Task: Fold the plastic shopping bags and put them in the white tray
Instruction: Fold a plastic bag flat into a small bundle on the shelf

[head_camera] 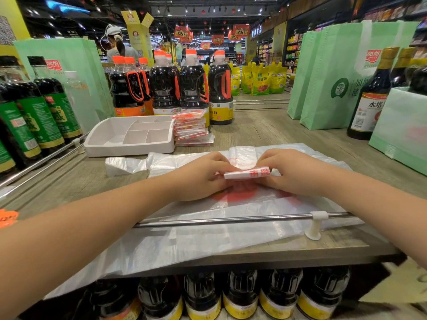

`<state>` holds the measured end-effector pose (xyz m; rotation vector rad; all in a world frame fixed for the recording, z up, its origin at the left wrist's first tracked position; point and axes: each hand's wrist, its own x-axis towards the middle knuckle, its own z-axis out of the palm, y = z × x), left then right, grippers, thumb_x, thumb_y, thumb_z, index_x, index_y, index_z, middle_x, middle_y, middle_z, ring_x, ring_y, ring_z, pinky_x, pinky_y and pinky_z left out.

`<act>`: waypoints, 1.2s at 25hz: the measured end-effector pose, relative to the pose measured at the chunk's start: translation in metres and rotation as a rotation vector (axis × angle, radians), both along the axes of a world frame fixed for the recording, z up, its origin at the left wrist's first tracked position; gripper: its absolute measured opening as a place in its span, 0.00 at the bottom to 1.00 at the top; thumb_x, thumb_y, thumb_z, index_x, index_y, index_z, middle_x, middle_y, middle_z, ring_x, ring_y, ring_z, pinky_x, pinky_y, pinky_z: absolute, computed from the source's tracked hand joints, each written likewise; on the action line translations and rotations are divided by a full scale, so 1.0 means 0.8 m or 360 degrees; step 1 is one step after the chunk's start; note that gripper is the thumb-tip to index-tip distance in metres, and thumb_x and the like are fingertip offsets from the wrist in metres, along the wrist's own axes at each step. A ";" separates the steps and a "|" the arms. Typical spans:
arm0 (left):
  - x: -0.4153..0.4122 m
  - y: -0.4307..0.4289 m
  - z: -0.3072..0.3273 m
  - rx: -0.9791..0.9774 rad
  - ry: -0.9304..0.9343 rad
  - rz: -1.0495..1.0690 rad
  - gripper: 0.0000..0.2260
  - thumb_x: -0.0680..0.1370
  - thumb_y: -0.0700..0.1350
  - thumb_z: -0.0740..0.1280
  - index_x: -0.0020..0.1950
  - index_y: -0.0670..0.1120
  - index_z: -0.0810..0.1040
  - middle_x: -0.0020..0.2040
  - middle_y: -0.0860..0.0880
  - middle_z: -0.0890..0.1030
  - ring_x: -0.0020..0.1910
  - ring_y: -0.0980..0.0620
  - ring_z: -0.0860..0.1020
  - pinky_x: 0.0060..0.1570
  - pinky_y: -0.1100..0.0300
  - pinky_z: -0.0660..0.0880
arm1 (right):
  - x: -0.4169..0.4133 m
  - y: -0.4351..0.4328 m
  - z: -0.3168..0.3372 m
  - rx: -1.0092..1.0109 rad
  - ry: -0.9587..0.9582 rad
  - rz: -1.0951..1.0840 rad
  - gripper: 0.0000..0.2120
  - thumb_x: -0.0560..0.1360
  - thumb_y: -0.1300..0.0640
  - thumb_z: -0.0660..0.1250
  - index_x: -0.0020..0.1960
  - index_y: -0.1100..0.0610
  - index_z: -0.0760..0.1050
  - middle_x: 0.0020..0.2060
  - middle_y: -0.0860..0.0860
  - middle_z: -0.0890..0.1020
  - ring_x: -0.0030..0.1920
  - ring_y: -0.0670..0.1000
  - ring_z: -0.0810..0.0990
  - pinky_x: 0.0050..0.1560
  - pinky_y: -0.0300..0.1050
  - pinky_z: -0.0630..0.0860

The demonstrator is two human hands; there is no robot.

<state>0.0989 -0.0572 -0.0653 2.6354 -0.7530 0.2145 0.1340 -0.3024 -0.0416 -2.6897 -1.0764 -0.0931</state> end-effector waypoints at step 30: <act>0.018 -0.020 -0.003 -0.0154 0.0020 0.0480 0.13 0.82 0.51 0.64 0.64 0.52 0.79 0.43 0.54 0.81 0.43 0.57 0.78 0.43 0.64 0.72 | 0.008 0.028 -0.007 -0.0062 0.0126 -0.0464 0.22 0.81 0.43 0.60 0.72 0.50 0.70 0.55 0.50 0.81 0.52 0.51 0.76 0.53 0.47 0.74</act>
